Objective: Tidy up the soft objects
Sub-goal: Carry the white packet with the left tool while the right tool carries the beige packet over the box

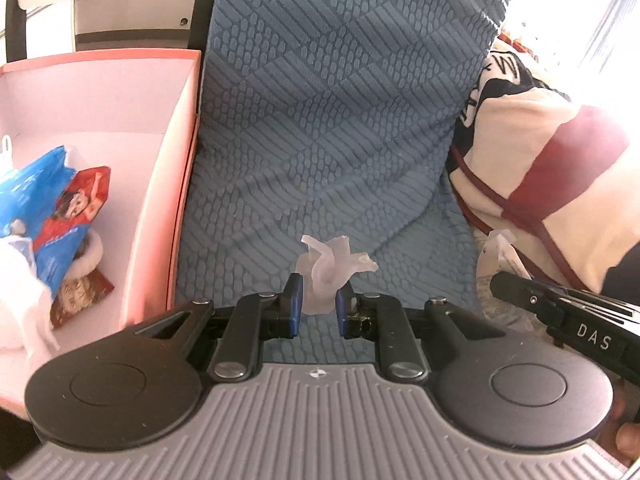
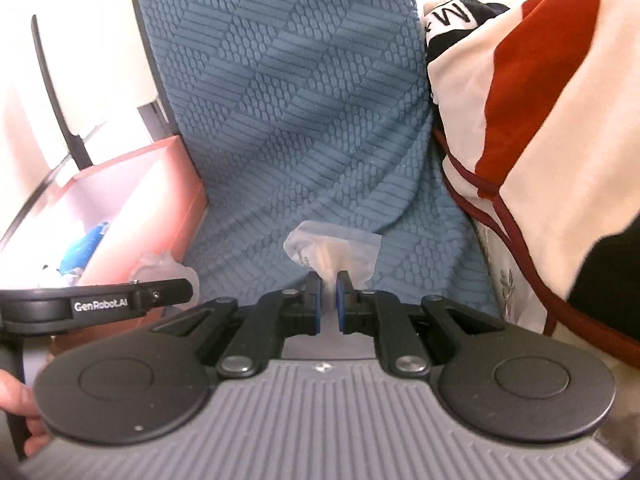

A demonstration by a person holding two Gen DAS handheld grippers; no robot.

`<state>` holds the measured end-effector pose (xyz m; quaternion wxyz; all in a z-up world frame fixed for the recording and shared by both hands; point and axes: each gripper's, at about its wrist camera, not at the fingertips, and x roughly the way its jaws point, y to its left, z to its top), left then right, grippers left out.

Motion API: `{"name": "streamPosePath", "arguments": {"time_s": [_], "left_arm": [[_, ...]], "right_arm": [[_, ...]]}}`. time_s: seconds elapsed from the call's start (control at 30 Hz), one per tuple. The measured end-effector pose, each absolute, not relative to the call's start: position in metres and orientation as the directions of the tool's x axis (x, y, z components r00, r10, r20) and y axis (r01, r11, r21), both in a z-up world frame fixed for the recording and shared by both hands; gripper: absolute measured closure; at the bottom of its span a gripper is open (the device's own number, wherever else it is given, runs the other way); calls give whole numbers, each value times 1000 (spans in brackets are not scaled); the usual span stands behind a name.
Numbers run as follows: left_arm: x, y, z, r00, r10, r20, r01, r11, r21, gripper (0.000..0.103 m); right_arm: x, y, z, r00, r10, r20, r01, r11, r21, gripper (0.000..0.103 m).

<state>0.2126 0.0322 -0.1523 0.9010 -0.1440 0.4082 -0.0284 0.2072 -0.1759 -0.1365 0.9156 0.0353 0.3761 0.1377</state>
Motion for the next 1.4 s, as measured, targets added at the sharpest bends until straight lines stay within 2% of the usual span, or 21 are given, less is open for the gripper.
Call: {"name": "streamPosePath", "arguments": {"time_s": [0.1,0.3,0.63,0.97,1.4], "left_arm": [[201,29,-145,676,-183,-714,-58,953,-299,83],[178,13,-139,672,-166,-722,-25,969,-246,83],[151,14,-120,672,-197,-714,-29,956,-290,83],[129,30,-102,688,-188,-701,-56,949,-310,83],[99,79,-81,720,-121,-683,-143,937,-317,83]], "right_arm": [[200,-179,-133,682,283,-674,-233,958,166,91],[174,-179,-126,661,274,-699,-248,958,142,91],[143,-187,-111,653,307,-692,-249,950,187,91],[131,-184,-87,683,312,-661,-253,949,187,91],[127,-142,-71,661,378,-649,-341,921,190,91]]}}
